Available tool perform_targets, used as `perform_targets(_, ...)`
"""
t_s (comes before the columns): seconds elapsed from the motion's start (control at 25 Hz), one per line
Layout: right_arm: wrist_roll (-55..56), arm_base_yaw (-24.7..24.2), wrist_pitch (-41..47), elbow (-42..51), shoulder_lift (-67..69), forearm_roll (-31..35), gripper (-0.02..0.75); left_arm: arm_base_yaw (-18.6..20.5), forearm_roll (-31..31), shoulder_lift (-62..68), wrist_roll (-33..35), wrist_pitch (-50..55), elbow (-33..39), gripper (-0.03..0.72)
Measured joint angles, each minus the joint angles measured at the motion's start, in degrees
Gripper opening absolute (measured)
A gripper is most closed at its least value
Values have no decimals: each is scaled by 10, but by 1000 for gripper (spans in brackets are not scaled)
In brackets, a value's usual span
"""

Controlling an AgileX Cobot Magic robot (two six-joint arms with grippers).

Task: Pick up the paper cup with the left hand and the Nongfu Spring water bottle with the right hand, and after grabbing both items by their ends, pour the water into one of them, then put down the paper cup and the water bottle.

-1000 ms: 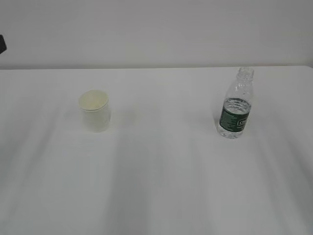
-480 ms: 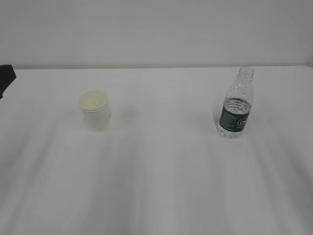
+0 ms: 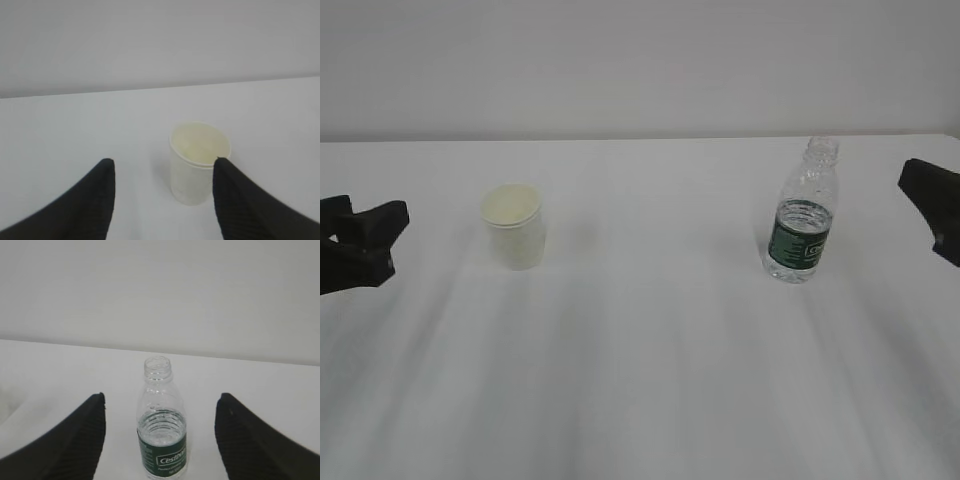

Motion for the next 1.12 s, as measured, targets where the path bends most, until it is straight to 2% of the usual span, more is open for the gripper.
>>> perform_targets(0.2, 4, 0, -88, 5, 79, -9, 513, 0, 13, 114, -4, -107, 0, 442)
perform_targets(0.32, 6, 0, -178, 26, 138, -7, 513, 0, 30, 175, -15, -170, -1, 440)
perform_targets(0.48, 6, 0, -301, 53, 233, 20, 513, 0, 51, 223, -19, -190, -4, 431)
perform_targets(0.84, -64, 0, -330, 56, 345, 62, 516, 0, 66, 229, -21, -194, -4, 431)
perform_targets(1.04, -117, 0, -333, 56, 359, 98, 636, 0, 67, 229, -21, -194, -4, 431)
perform_targets(1.12, -122, 0, -334, 53, 371, 107, 661, 0, 67, 229, -21, -194, -4, 431)
